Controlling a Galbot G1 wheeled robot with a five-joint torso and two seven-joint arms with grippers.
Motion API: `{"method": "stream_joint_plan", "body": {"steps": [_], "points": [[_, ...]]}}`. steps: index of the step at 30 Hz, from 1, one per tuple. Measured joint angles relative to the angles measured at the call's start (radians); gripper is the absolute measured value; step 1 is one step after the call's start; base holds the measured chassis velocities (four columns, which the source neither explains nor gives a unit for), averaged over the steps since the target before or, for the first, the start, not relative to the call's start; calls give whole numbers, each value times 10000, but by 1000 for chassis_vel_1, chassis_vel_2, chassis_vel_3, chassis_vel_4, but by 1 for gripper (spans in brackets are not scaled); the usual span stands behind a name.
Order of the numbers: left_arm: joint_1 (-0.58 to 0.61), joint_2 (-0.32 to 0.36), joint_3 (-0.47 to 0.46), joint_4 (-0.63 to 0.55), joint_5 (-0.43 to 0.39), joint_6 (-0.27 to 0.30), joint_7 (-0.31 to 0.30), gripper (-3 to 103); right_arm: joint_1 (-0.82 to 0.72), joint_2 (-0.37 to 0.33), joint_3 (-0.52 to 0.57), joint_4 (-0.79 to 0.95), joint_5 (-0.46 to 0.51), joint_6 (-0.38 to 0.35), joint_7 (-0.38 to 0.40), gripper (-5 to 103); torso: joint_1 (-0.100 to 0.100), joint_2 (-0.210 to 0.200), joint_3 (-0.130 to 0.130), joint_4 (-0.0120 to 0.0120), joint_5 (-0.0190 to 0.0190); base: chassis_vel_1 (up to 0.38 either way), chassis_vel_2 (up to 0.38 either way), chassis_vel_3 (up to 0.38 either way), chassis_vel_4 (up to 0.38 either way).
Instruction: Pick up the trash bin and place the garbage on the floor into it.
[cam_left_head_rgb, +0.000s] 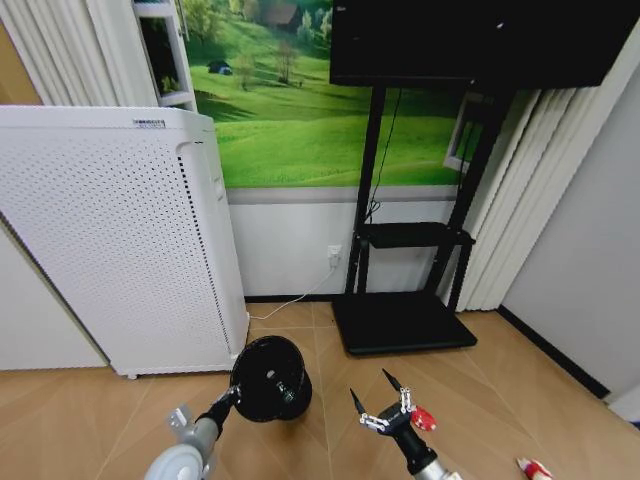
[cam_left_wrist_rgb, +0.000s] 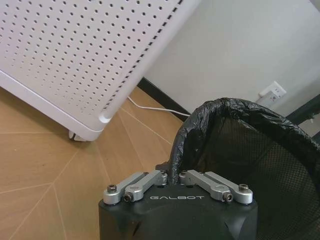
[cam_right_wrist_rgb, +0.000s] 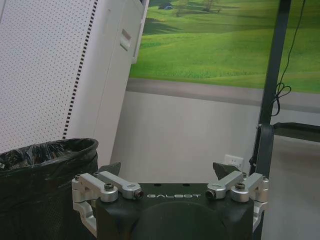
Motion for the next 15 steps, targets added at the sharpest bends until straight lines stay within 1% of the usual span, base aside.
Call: {"method": "stream_joint_plan", "body": {"steps": [2,5,8,15], "points": [[57,-52,-64,2,0,-7,-2,3,64,-28,-42,-33,12,-18,0,100,0,0,-1,1,7,52,31,-21,-37],[104,-98,-100,9,0,-8,-2,3,104,-51,-62,-51,40,-24,0,100,0,0,0,3,4,0,0,0,0],[141,-131,-148,10,2,-12,-2,3,130,-81,-74,-58,59,-27,0,100,0,0,0,2,6,-83,-80,69,83],[162,-170,-232,10,-4,-15,-2,3,187,-246,-91,-131,64,-24,0,100,0,0,0,-1,9,-190,-179,184,181]]}}
